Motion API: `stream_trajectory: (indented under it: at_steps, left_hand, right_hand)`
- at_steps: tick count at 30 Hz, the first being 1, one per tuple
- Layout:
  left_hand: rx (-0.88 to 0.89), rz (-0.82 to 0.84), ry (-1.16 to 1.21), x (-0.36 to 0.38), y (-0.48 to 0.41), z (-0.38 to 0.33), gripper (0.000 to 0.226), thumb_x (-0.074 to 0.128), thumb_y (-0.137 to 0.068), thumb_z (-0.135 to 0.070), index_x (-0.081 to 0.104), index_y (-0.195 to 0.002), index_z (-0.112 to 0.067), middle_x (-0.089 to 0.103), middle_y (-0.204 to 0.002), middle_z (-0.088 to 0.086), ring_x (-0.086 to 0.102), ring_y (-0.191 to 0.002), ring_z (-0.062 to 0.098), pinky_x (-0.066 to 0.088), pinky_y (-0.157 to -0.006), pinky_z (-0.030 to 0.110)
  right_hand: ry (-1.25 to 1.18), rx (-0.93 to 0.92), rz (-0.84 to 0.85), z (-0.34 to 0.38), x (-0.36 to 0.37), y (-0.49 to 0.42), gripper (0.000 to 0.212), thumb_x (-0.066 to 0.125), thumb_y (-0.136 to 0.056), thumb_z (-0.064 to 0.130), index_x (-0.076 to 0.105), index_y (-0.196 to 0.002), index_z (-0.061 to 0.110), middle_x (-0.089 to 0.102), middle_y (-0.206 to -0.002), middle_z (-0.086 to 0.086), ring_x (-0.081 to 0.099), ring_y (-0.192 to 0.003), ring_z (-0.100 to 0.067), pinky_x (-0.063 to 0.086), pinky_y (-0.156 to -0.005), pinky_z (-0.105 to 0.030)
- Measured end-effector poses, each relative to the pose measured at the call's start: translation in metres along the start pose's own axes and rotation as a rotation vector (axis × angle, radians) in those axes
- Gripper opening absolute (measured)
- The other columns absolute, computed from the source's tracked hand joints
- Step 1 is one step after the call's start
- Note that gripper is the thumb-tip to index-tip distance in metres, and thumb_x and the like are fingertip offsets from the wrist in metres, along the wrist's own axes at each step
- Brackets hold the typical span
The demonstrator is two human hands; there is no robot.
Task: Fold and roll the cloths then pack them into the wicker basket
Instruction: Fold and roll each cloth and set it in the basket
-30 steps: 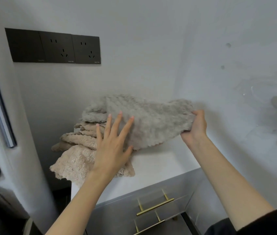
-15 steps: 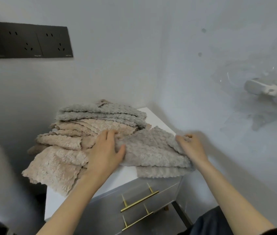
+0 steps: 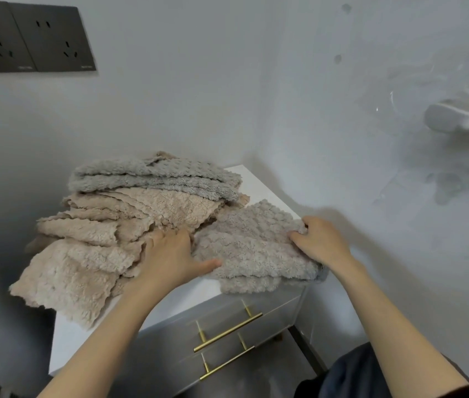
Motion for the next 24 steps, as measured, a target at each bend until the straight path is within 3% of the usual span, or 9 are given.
stream_trajectory:
  at_steps: [3,5,8,10,12,15,18,21,24]
  left_hand:
    - [0.11,-0.094,0.21,-0.018,0.002,-0.008,0.036,0.067,-0.075,-0.057,0.053,-0.082,-0.024,0.059,-0.075,-0.006,0.055,-0.086,0.021,0.043,-0.083,0.038]
    - [0.193,-0.185,0.434,-0.038,0.005,-0.013,0.027,0.066,-0.079,-0.044,0.054,-0.075,-0.02,0.057,-0.066,-0.003,0.049,-0.066,0.015,0.044,-0.072,0.035]
    - [0.128,-0.261,0.901,-0.066,0.008,-0.001,0.032,0.069,-0.08,-0.043,0.057,-0.088,-0.014,0.061,-0.08,0.004,0.055,-0.063,0.015,0.047,-0.059,0.032]
    - [0.035,-0.16,1.32,-0.059,0.006,0.003,0.049,0.075,-0.068,-0.047,0.056,-0.102,-0.017,0.066,-0.09,0.006,0.061,-0.064,0.012,0.049,-0.059,0.03]
    - [-0.031,-0.06,1.566,-0.046,0.005,0.001,0.077,0.08,-0.055,-0.045,0.051,-0.121,-0.019,0.069,-0.104,0.006,0.067,-0.08,0.013,0.054,-0.076,0.034]
    - [-0.089,0.068,1.534,-0.028,0.007,-0.004,0.113,0.085,-0.05,-0.04,0.026,-0.145,-0.027,0.045,-0.137,0.02,0.052,-0.12,0.029,0.036,-0.108,0.043]
    - [-0.072,0.212,1.416,-0.011,0.01,-0.015,0.133,0.093,-0.047,-0.027,0.007,-0.147,-0.042,0.031,-0.147,0.02,0.045,-0.127,0.03,0.03,-0.111,0.045]
    - [-0.11,0.145,1.093,0.005,0.009,-0.012,0.125,0.09,-0.058,-0.02,0.005,-0.147,-0.038,0.044,-0.141,0.014,0.047,-0.116,0.021,0.033,-0.104,0.043]
    - [-0.083,0.049,0.916,0.013,0.003,-0.012,0.106,0.083,-0.071,-0.03,0.009,-0.146,-0.029,0.052,-0.122,0.005,0.048,-0.112,0.021,0.038,-0.098,0.038]
  right_hand:
    - [-0.407,0.033,0.033,-0.003,-0.002,0.0,0.008,0.048,-0.091,0.019,0.048,-0.084,0.015,0.054,-0.079,-0.001,0.049,-0.068,-0.015,0.036,-0.06,-0.03]
    - [-0.769,0.123,0.003,-0.008,-0.007,0.002,0.009,0.047,-0.093,0.019,0.051,-0.092,0.01,0.054,-0.087,-0.004,0.052,-0.076,-0.019,0.041,-0.068,-0.033]
    - [-1.2,0.211,0.034,-0.004,-0.004,0.005,0.01,0.046,-0.094,0.017,0.05,-0.086,0.012,0.055,-0.083,-0.007,0.058,-0.077,-0.021,0.046,-0.072,-0.035]
    - [-1.418,0.252,0.106,0.004,0.003,0.006,0.014,0.045,-0.094,0.02,0.056,-0.096,0.011,0.062,-0.091,-0.011,0.062,-0.088,-0.024,0.049,-0.079,-0.037]
    - [-1.552,0.294,0.193,0.011,0.009,0.009,0.025,0.044,-0.095,0.025,0.062,-0.104,0.01,0.068,-0.101,-0.011,0.064,-0.098,-0.026,0.052,-0.084,-0.039]
    - [-1.662,0.341,0.185,0.01,0.01,0.008,0.031,0.041,-0.096,0.023,0.063,-0.11,0.008,0.066,-0.117,-0.015,0.061,-0.112,-0.03,0.046,-0.099,-0.045]
    - [-1.663,0.445,0.113,-0.005,0.013,0.008,0.026,0.038,-0.095,0.021,0.061,-0.098,0.01,0.062,-0.116,-0.017,0.059,-0.111,-0.031,0.042,-0.104,-0.047]
    - [-1.658,0.502,0.096,-0.012,0.017,0.009,0.026,0.035,-0.094,0.019,0.059,-0.087,0.011,0.062,-0.099,-0.016,0.06,-0.093,-0.03,0.04,-0.106,-0.046]
    - [-1.664,0.523,0.08,-0.014,0.017,0.012,0.029,0.034,-0.094,0.018,0.06,-0.084,0.01,0.065,-0.086,-0.014,0.061,-0.082,-0.027,0.043,-0.099,-0.045]
Point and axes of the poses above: each hand's wrist, its own y-axis away from the middle knuckle, its own x-axis out of the palm, z = x × y, the point moved 10 cm from there along -y, towards the middle knuckle
